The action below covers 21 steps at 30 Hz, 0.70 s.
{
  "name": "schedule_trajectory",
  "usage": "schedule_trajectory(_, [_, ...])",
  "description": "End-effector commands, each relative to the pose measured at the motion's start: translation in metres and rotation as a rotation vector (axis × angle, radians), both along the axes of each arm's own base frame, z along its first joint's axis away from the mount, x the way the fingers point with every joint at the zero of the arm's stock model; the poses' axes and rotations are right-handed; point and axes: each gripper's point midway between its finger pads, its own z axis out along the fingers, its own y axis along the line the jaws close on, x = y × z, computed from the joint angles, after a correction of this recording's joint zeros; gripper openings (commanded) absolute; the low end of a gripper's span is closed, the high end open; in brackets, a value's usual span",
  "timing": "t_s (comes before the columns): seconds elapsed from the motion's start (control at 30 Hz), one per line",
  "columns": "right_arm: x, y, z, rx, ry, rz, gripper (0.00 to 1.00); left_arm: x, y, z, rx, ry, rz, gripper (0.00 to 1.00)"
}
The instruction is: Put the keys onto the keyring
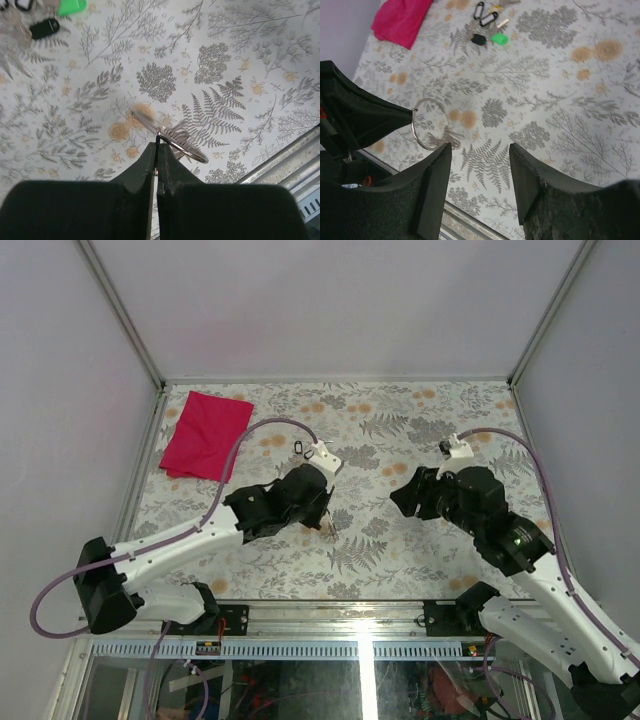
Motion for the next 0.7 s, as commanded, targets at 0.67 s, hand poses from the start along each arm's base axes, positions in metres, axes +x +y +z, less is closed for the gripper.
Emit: schedule_trajectory(0.67, [-0.014,0.086,0.046,0.428,-0.013,0.335,0.53,-0.018,-0.038,0.103,-0.062,-0.249,-0.463,0.0])
